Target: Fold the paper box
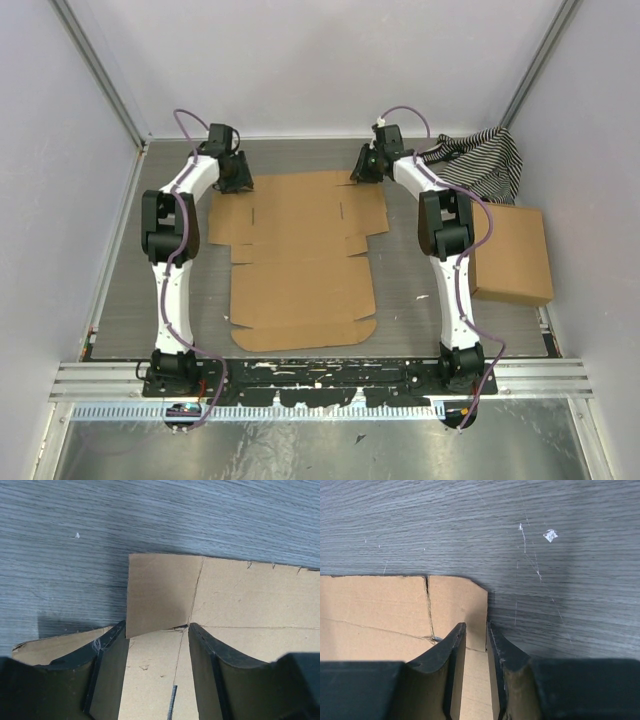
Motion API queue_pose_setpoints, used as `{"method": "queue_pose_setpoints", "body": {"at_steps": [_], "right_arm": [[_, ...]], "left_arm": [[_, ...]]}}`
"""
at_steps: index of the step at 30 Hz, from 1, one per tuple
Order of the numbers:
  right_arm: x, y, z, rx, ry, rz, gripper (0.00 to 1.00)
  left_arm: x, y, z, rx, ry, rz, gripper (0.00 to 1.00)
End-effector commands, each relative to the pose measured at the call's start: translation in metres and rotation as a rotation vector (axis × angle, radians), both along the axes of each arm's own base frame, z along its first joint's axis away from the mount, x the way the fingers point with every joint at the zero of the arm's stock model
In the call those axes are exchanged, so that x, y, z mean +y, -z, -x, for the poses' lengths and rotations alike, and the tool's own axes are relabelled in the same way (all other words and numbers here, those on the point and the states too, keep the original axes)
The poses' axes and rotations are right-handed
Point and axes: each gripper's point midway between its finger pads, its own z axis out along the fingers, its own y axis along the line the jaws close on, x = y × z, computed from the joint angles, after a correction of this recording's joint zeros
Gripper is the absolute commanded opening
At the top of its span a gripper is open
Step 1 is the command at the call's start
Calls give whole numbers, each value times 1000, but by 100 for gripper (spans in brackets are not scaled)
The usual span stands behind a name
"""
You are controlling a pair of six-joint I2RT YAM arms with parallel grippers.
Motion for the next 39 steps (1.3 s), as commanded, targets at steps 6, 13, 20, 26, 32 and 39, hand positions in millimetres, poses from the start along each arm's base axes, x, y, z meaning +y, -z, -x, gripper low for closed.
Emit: {"method": "queue_pose_setpoints", "body": {"at_steps": [6, 13, 20, 26, 32, 39], "right_arm": [[31, -80, 0, -164, -64, -69, 29], [42, -98, 3, -195, -86, -83, 29], [54, -87, 6, -174, -116, -96, 31], [56, -70, 7, -148, -117, -86, 42], [59, -61, 4, -148, -122, -78, 51], [58, -72, -3, -185, -106, -64, 53]], "left_arm": [[-21, -22, 1, -46, 48, 18, 58], [-36, -39, 1, -82, 81, 18, 58], [-53, -45, 2, -92, 116, 28, 58], [-58, -47, 2, -97, 127, 27, 60], [-60, -53, -1, -113, 136, 22, 62], [-58, -68, -8, -144, 139, 3, 64]]}}
